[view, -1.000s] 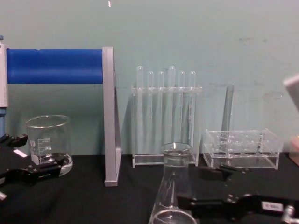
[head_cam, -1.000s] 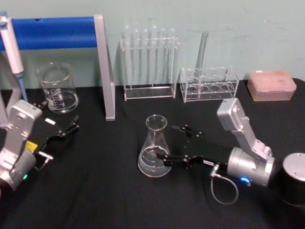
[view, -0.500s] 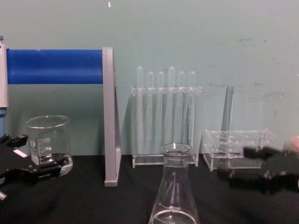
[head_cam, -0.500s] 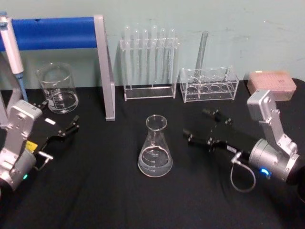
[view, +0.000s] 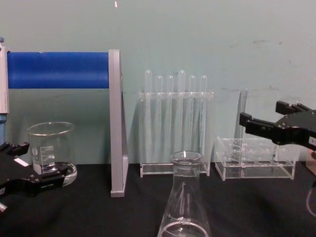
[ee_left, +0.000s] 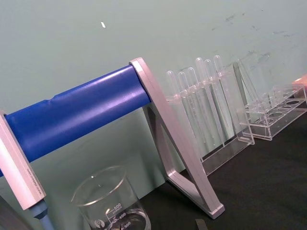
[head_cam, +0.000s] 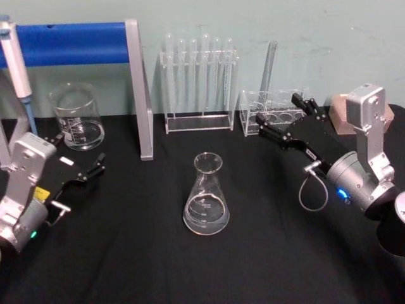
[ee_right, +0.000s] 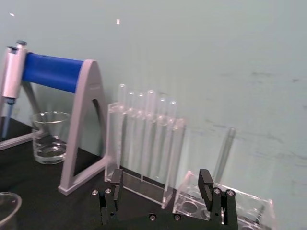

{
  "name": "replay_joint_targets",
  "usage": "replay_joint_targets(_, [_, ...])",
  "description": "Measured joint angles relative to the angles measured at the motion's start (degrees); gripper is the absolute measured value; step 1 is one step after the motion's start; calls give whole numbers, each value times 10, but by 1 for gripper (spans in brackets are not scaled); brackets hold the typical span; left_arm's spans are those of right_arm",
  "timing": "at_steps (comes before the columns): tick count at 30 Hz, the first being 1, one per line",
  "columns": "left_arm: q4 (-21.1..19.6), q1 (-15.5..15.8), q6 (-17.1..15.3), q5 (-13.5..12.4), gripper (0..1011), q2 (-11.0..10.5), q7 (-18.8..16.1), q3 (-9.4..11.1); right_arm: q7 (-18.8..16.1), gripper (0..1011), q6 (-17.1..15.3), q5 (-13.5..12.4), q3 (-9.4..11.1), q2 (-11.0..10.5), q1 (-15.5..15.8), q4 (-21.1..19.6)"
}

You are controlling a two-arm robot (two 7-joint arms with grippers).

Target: Grasp the erlenmeyer flask with one hand, shake it three times, then place it back.

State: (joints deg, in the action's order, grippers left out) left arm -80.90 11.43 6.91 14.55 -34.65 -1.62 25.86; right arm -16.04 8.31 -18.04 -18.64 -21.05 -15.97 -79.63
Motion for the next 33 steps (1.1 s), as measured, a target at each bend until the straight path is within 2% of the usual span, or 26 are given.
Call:
replay_joint_targets(6, [0, 0, 0, 0, 1001, 0, 0, 0, 25, 1000, -25, 19, 6, 16, 4, 10])
replay_joint_targets(12, [0, 0, 0, 0, 1001, 0, 0, 0, 35, 1000, -49, 34, 6, 28, 3, 33])
replay_joint_targets(20, [0, 0, 0, 0, 1001, 0, 0, 0, 36, 1000, -71, 47, 6, 41, -1, 65])
replay_joint_targets(33, [0, 0, 0, 0, 1001, 0, 0, 0, 21, 1000, -79, 53, 12, 46, 2, 72])
